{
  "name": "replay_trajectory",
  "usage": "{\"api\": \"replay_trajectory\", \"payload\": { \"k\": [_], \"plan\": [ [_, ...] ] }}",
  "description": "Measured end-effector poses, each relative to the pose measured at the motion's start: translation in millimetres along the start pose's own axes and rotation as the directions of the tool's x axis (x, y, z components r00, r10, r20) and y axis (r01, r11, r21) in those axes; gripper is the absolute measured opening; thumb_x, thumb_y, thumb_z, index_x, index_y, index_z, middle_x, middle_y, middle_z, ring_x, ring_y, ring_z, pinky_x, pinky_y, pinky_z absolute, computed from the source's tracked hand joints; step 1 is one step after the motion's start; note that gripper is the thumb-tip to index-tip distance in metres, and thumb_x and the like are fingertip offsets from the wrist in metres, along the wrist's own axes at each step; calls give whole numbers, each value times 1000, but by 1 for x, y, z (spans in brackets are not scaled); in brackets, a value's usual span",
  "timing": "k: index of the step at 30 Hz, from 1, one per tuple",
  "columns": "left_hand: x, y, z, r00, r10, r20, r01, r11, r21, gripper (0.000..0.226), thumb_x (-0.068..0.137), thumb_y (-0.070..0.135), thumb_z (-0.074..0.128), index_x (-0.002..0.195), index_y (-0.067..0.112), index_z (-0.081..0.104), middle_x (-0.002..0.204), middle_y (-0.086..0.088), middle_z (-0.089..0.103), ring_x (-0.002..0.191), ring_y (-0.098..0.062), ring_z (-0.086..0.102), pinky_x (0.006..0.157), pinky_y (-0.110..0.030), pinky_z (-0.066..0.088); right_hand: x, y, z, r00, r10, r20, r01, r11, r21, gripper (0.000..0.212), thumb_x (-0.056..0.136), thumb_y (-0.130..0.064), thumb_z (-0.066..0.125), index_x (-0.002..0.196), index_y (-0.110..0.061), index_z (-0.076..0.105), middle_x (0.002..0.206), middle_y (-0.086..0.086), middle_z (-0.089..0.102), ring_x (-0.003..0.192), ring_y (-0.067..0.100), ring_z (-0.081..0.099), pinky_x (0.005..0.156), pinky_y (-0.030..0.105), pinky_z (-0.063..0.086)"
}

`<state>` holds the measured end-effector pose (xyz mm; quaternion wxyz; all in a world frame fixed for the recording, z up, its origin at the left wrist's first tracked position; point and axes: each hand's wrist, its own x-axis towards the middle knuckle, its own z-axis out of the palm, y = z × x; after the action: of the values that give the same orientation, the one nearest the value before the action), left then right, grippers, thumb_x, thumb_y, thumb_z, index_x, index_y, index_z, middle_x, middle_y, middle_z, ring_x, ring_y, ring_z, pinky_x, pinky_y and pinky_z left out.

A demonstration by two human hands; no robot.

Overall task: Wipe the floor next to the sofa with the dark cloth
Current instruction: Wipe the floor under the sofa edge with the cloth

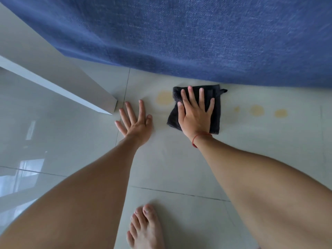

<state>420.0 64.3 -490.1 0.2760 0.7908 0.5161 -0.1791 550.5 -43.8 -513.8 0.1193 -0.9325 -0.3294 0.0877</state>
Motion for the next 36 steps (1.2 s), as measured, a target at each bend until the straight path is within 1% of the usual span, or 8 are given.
{"api": "replay_trajectory", "payload": {
  "k": [6,12,14,17,21,24,31,36],
  "plan": [
    [-1,3,-4,1000,-27,14,28,1000,-1,60,99,45,21,149,47,-12,159,4,-28,146,-21,-28,115,-51,-15,-27,-12,9,976,-210,-60,210,978,-7,44,97,-37,39,138,-26,50,148,-4,46,141,30,36,112,63,18],
    [-4,4,-9,999,-18,47,17,1000,8,60,99,45,21,150,47,-12,159,4,-28,146,-22,-28,116,-51,-15,-70,28,-2,930,-368,6,368,930,-11,44,98,-35,39,140,-27,48,149,-8,43,141,23,37,115,53,20],
    [-4,3,-9,999,-15,50,15,1000,2,60,99,45,20,150,47,-11,159,3,-27,146,-22,-27,116,-51,-14,-72,47,-8,940,-342,11,342,940,-21,44,98,-35,37,140,-27,48,149,-9,43,141,20,36,115,50,21],
    [-5,4,-8,999,-11,42,11,1000,1,60,99,44,21,150,47,-11,159,3,-27,146,-22,-27,116,-51,-14,-57,56,-14,982,-187,12,187,982,-33,47,97,-38,32,140,-27,47,150,-9,41,142,20,33,115,49,19],
    [-5,3,-8,999,-3,38,2,1000,14,60,100,44,20,150,46,-13,158,2,-29,145,-23,-28,116,-52,-15,-23,31,-11,999,32,42,-32,999,-2,49,100,-42,25,146,-31,34,158,-11,25,149,21,15,117,53,5],
    [-4,3,-8,999,0,46,-1,1000,24,60,100,44,19,149,46,-14,158,2,-30,145,-23,-30,115,-52,-16,-7,8,-4,998,45,38,-44,999,-16,48,101,-41,26,148,-32,28,160,-9,19,149,26,8,115,58,-1],
    [-3,5,-8,998,-8,56,6,999,35,59,100,43,18,149,45,-16,158,2,-31,145,-23,-29,114,-51,-15,17,-40,6,988,-123,97,124,992,-4,49,100,-42,28,148,-32,29,160,-10,20,149,27,7,113,61,-2],
    [1,3,-5,999,-34,9,34,999,5,67,99,45,23,151,34,-18,159,5,-28,146,-21,-27,115,-51,-15,-12,-29,7,914,-400,66,402,915,-23,46,98,-38,36,141,-27,45,152,-6,40,143,31,30,113,63,15]
  ]
}}
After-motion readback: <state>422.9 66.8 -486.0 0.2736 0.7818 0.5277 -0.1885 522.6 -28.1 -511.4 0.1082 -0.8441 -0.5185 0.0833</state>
